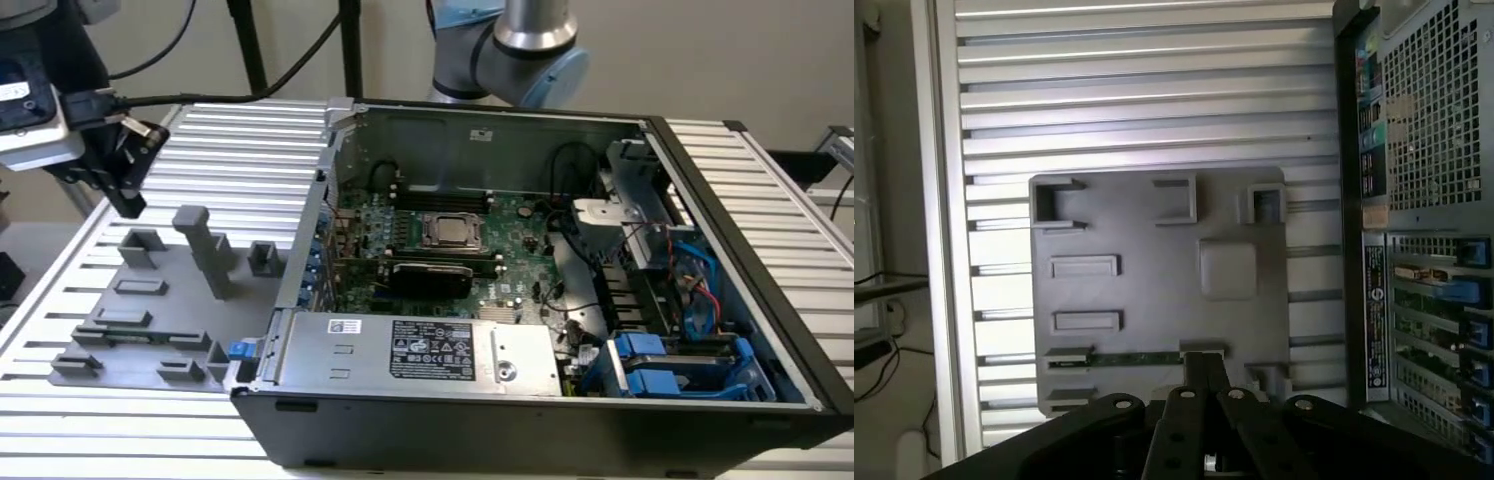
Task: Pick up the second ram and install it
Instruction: 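Reach for the second ram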
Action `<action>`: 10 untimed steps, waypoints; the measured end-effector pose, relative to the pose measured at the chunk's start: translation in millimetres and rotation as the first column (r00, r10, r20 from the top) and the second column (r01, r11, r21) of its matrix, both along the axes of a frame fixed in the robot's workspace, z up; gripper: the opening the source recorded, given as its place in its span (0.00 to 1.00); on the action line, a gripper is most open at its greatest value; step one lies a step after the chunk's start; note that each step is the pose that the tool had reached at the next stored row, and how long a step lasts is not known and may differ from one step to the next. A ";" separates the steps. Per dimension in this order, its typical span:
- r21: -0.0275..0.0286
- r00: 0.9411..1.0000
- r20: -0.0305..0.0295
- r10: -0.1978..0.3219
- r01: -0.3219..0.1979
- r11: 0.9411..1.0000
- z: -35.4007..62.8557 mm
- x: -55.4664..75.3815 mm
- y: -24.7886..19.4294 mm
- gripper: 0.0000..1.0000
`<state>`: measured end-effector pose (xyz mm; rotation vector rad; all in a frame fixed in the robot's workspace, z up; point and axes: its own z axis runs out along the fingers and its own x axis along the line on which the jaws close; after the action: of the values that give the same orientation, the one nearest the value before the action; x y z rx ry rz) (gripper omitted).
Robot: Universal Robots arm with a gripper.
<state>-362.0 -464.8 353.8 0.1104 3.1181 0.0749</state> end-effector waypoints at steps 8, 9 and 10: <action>0.000 1.000 0.000 0.000 0.000 1.000 -10.6 -33.4 -6.9 0.11; 0.000 1.000 0.000 0.000 0.000 1.000 -11.4 -35.2 -8.9 0.11; 0.000 1.000 0.000 0.000 0.000 1.000 -12.1 -36.5 -10.7 0.11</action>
<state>-398.5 -475.5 341.7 0.1104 3.1181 0.0750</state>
